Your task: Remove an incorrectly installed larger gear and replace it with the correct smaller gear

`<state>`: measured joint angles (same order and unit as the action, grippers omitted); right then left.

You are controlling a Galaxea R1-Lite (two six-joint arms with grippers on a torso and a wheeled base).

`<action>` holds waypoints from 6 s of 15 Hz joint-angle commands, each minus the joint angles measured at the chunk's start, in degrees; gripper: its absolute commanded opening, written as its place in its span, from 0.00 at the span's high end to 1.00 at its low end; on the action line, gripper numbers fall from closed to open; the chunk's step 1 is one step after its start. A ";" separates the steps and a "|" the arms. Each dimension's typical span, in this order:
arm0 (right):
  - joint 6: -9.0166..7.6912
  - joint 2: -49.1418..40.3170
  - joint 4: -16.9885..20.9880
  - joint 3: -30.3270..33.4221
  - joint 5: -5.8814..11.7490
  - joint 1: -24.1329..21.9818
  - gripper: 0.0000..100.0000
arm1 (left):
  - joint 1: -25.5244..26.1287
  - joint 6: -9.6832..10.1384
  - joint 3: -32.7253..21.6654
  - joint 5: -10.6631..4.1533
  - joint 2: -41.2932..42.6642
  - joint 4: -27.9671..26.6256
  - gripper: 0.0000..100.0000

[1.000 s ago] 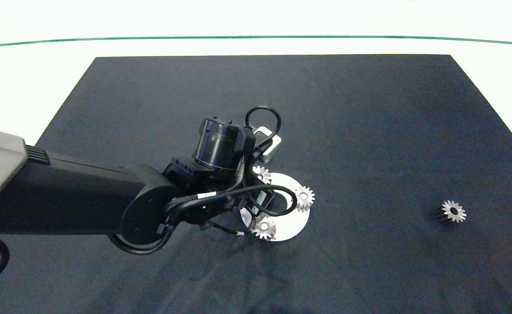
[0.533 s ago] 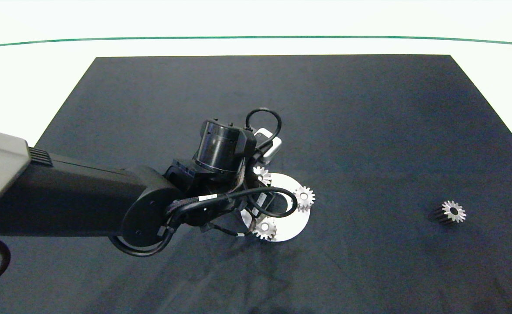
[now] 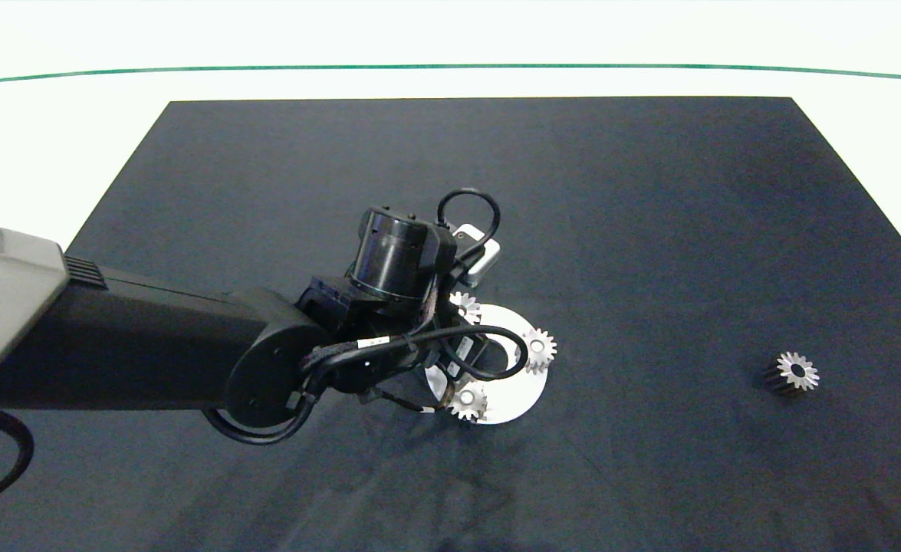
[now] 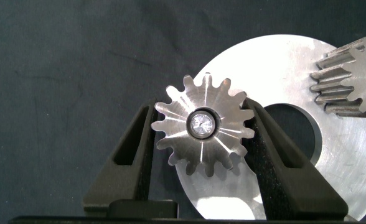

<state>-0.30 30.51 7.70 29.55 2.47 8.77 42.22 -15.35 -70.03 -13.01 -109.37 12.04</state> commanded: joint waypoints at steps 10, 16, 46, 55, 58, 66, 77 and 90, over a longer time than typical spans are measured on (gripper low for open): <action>-0.13 -0.10 -0.32 0.07 -0.10 0.02 0.00 | 0.41 -0.12 -3.44 -0.09 -0.14 -7.30 0.78; -0.22 -0.10 -0.50 0.24 -0.10 0.02 0.00 | 1.11 -0.03 -4.94 -0.18 -0.23 -8.53 0.78; -0.84 -1.16 -0.67 0.07 -0.10 0.02 0.00 | 2.52 0.58 -7.75 -0.18 0.04 -13.45 0.78; -0.84 -1.16 -0.67 0.07 -0.10 -0.06 0.00 | 2.52 1.02 -7.31 -0.18 0.30 -13.71 0.00; -0.84 -1.25 -0.67 0.07 -0.10 -0.06 0.00 | 2.34 1.20 -8.45 -0.18 -0.05 -14.68 0.00; -0.93 -1.42 -0.67 0.16 -0.01 -0.06 0.00 | 2.34 1.81 -8.36 -0.18 -0.67 -14.68 0.01; -1.19 -1.33 -0.67 0.24 -0.01 -0.06 0.00 | 2.08 1.81 -8.63 -0.18 -0.67 -14.68 0.23; -1.19 -1.33 -0.67 0.24 -0.10 -0.06 0.00 | 1.99 2.43 -9.77 -0.18 -1.54 -14.59 0.49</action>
<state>-1.45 29.10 6.97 29.79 2.36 8.68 44.26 -12.84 -79.60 -13.09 -110.75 -2.52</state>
